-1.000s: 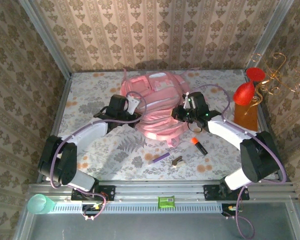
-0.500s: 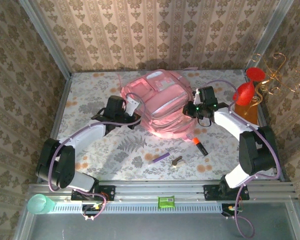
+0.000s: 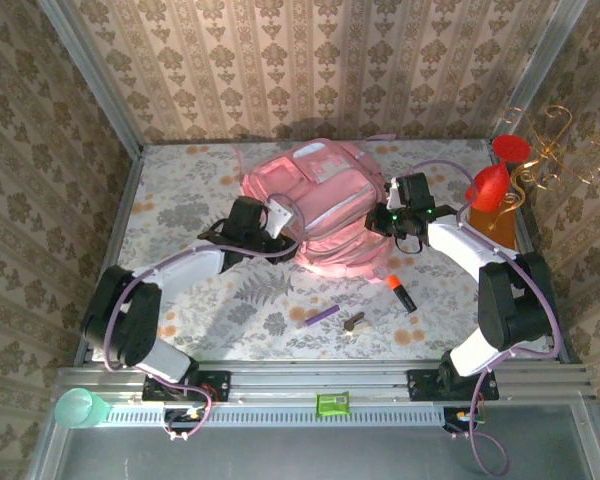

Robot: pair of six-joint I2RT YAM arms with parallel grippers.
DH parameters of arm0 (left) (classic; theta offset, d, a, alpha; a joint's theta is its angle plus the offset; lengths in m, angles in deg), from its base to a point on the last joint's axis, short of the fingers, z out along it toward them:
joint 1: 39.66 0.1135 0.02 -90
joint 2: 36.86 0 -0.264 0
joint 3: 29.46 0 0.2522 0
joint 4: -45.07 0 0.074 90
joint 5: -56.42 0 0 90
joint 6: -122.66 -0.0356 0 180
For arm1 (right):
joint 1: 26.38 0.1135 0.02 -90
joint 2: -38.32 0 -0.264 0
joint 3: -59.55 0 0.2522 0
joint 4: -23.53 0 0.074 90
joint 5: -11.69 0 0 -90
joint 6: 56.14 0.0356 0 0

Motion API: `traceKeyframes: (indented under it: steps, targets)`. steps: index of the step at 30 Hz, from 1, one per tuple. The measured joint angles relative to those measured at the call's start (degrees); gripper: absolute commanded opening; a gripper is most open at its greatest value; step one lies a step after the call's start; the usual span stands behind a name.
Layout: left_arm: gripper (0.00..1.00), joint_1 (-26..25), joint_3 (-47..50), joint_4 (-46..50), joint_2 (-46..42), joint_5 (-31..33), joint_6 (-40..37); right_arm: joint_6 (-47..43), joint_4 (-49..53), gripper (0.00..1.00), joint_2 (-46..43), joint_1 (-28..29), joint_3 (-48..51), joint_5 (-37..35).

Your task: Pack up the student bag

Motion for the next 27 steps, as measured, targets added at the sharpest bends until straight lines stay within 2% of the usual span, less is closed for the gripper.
traceKeyframes:
  steps: [9, 12, 19, 27]
  targets:
    - [0.46, -1.8, -3.0, -0.5, 6.7, -0.2, -0.4, 0.0, 0.0, 0.00, 0.0, 0.0, 0.0, 0.0]
    - [0.37, -2.0, -3.9, -0.5, 7.9, -0.1, -0.2, 0.0, 0.0, 0.00, 0.0, -0.1, 0.0, 0.0]
    - [0.00, -2.0, -4.8, -0.7, 10.2, 2.0, 0.2, -1.5, 0.3, 0.00, 0.0, -1.2, 0.0, 0.0]
    - [0.00, -0.7, -4.8, -2.4, 8.6, 4.5, 0.3, -6.1, 2.4, 0.00, 1.2, -2.4, -0.5, 0.2]
